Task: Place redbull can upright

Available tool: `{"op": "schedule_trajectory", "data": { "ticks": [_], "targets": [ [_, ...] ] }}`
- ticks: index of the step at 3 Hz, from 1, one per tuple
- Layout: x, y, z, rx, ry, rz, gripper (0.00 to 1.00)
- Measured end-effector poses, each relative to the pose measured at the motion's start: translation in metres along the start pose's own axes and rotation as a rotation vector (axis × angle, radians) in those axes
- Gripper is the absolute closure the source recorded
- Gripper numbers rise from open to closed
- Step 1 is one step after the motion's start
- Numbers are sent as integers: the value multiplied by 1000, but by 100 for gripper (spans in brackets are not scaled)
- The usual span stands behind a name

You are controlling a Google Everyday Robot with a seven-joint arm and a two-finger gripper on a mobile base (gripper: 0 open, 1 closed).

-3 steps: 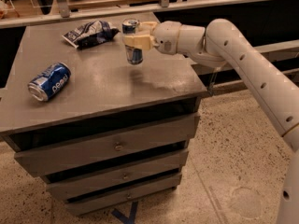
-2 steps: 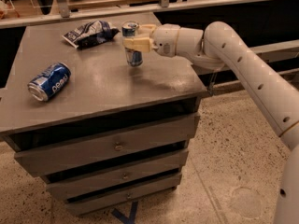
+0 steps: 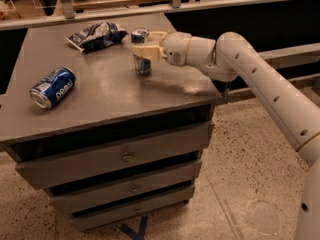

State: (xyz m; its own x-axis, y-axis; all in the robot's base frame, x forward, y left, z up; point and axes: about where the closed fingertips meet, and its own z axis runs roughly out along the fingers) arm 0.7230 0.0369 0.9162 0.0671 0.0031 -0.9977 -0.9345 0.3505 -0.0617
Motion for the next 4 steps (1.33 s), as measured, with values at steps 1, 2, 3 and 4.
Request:
{"op": "schedule_trajectory", "data": {
  "ticks": [1, 2, 3, 4],
  "targets": [
    [5, 0, 0, 3, -7, 11, 84],
    [7, 1, 1, 1, -10, 15, 61],
    [8, 2, 1, -4, -5, 16, 38],
    [8, 4, 2, -17, 0, 16, 15]
  ]
}}
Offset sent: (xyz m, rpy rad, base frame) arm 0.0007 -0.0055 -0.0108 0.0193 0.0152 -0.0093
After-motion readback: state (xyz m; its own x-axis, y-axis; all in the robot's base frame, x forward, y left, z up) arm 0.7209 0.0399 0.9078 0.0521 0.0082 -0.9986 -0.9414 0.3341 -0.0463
